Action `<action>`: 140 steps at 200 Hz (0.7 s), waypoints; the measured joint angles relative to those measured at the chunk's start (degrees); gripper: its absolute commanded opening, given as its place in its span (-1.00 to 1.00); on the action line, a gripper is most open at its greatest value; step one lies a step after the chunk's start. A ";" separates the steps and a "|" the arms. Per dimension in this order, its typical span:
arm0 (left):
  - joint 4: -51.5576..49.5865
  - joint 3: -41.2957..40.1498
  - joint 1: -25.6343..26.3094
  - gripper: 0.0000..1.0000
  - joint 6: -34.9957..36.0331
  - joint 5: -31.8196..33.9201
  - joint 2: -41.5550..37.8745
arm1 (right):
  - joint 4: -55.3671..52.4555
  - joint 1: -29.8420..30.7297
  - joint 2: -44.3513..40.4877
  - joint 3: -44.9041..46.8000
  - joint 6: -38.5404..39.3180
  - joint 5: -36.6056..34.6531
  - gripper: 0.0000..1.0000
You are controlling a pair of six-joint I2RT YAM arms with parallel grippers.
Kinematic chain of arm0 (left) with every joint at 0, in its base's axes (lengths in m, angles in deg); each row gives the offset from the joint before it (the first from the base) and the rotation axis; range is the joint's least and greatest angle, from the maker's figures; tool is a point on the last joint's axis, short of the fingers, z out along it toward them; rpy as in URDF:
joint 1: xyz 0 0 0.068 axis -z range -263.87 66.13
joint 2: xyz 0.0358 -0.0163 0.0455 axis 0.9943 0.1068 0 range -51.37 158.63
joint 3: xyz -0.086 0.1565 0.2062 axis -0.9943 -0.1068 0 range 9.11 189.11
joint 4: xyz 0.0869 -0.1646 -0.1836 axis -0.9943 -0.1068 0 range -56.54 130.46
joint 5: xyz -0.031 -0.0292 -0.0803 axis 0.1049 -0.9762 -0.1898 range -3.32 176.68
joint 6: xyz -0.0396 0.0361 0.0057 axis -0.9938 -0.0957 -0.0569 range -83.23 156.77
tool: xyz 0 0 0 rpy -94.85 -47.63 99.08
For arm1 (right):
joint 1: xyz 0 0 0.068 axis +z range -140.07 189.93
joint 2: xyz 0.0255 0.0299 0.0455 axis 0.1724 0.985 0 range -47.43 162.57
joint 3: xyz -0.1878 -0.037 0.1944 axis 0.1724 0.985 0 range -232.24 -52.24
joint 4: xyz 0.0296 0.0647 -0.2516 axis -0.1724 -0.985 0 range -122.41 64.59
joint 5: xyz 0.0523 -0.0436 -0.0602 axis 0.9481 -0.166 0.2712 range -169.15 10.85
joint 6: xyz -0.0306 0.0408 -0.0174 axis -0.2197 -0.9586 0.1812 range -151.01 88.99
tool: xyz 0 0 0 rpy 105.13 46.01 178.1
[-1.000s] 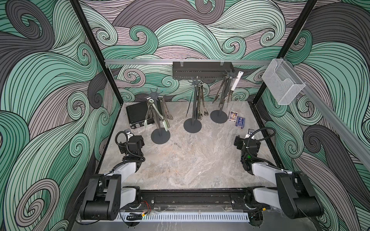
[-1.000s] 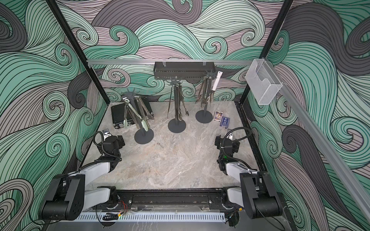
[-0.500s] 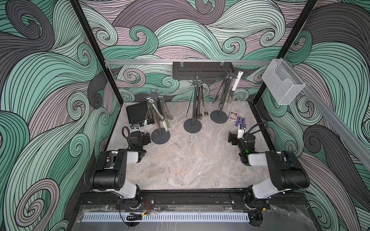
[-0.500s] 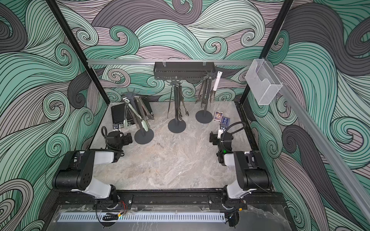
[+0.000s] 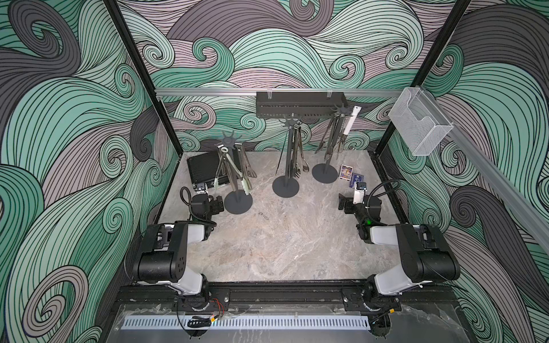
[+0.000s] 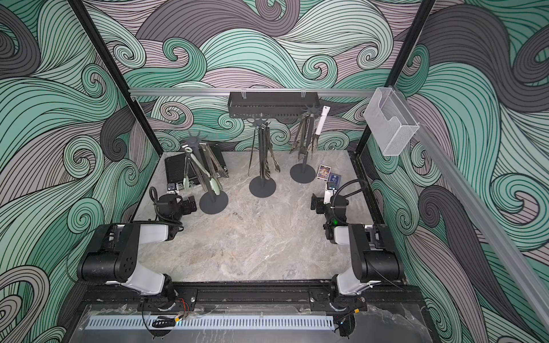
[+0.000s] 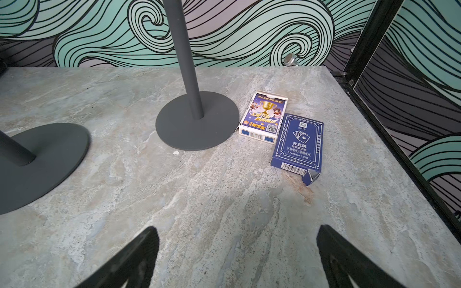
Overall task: Hang food tongs on kitchen utensil racks
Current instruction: Reset both arms
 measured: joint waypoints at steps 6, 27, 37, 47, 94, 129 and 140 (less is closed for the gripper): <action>0.00 0.00 0.00 0.97 0.02 -0.02 0.00 | 0.00 0.00 0.00 0.00 0.00 0.07 0.98; 0.00 0.00 0.00 0.97 0.09 0.00 0.00 | 0.00 0.00 0.00 0.00 0.00 0.26 0.98; -0.02 0.00 0.00 0.97 0.11 0.00 0.00 | -0.02 0.00 0.00 0.00 0.00 0.35 0.98; -0.02 0.00 0.00 0.97 0.11 -0.02 0.00 | -0.02 0.00 0.00 0.00 0.00 0.39 0.98; -0.02 0.00 0.00 0.97 0.11 0.00 0.00 | -0.02 0.00 0.00 0.00 0.00 0.44 0.98; -0.02 0.00 0.00 0.97 0.13 0.00 0.00 | 0.00 0.00 0.00 0.00 0.00 0.48 0.98; -0.02 0.00 0.00 0.97 0.13 0.00 0.00 | 0.02 0.09 -0.26 0.13 0.04 0.59 0.98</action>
